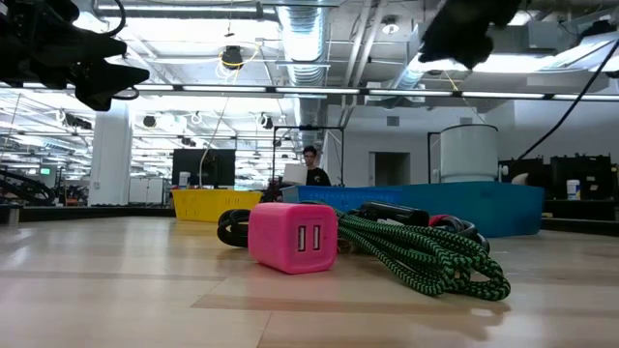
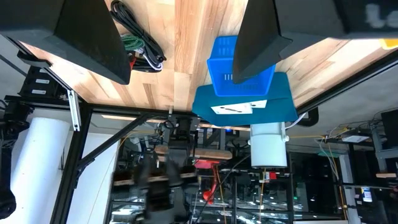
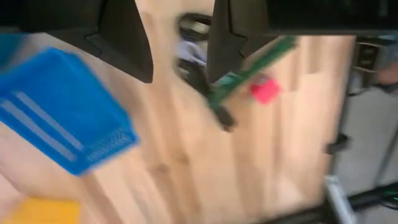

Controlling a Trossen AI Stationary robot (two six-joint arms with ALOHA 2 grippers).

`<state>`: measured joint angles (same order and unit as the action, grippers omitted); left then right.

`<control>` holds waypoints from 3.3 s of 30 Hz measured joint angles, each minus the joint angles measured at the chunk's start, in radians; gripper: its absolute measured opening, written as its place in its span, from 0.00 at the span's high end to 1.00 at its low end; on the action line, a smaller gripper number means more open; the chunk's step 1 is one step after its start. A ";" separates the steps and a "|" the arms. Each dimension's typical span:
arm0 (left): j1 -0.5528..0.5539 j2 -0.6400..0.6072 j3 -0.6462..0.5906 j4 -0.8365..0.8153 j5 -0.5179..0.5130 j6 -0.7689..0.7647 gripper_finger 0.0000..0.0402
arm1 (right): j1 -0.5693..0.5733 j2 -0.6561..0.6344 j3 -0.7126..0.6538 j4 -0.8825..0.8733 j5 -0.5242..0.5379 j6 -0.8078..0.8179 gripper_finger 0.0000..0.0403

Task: Pick and place items into bin
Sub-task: Put the pink charger adapter into the yellow bin

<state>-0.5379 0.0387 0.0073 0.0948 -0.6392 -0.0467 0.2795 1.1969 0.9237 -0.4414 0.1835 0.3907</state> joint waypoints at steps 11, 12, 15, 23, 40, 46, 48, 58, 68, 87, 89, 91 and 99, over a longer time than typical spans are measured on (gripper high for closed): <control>0.000 0.000 0.000 0.000 0.000 0.000 0.32 | 0.381 0.002 -0.066 0.316 0.479 0.039 0.68; 0.000 0.000 0.000 0.000 0.000 0.000 0.32 | 0.402 0.002 -0.081 0.350 0.531 0.017 0.68; 0.000 0.000 0.000 0.000 0.000 0.000 0.32 | 0.443 0.003 -0.119 0.456 0.686 -0.074 0.68; 0.000 0.000 0.000 0.000 0.003 -0.026 0.32 | 0.424 0.002 -0.224 0.623 0.839 -0.009 0.68; 0.001 0.000 0.009 0.062 -0.027 -0.185 0.32 | 0.521 0.003 -0.354 0.629 0.787 0.234 0.68; 0.001 0.000 0.012 0.169 -0.075 -0.184 0.32 | 0.517 0.003 -0.359 0.599 0.783 0.205 0.68; 0.001 0.000 0.013 0.203 -0.107 -0.181 0.32 | 0.517 0.003 -0.359 0.575 0.782 0.205 0.68; 0.001 0.000 0.016 0.256 -0.400 -0.121 0.32 | 0.502 0.003 -0.359 0.539 0.717 0.204 0.68; 0.001 0.000 0.017 0.213 -0.562 -0.172 0.32 | 0.429 0.003 -0.359 0.538 0.704 0.204 0.68; 0.001 0.303 0.193 0.075 0.004 -0.274 0.32 | 0.374 0.003 -0.358 0.479 0.621 0.201 0.68; 0.001 0.413 0.270 0.031 0.015 -0.251 0.32 | 0.374 0.003 -0.358 0.478 0.619 0.201 0.68; 0.003 0.533 0.367 -0.050 0.031 -0.220 0.32 | 0.374 0.003 -0.358 0.478 0.619 0.201 0.68; 0.087 1.008 0.825 -0.542 0.182 -0.163 0.32 | 0.374 0.000 -0.358 0.459 0.619 0.203 0.68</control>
<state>-0.4512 1.0464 0.8321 -0.4476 -0.4568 -0.2097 0.6540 1.1965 0.5655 0.0172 0.8024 0.5938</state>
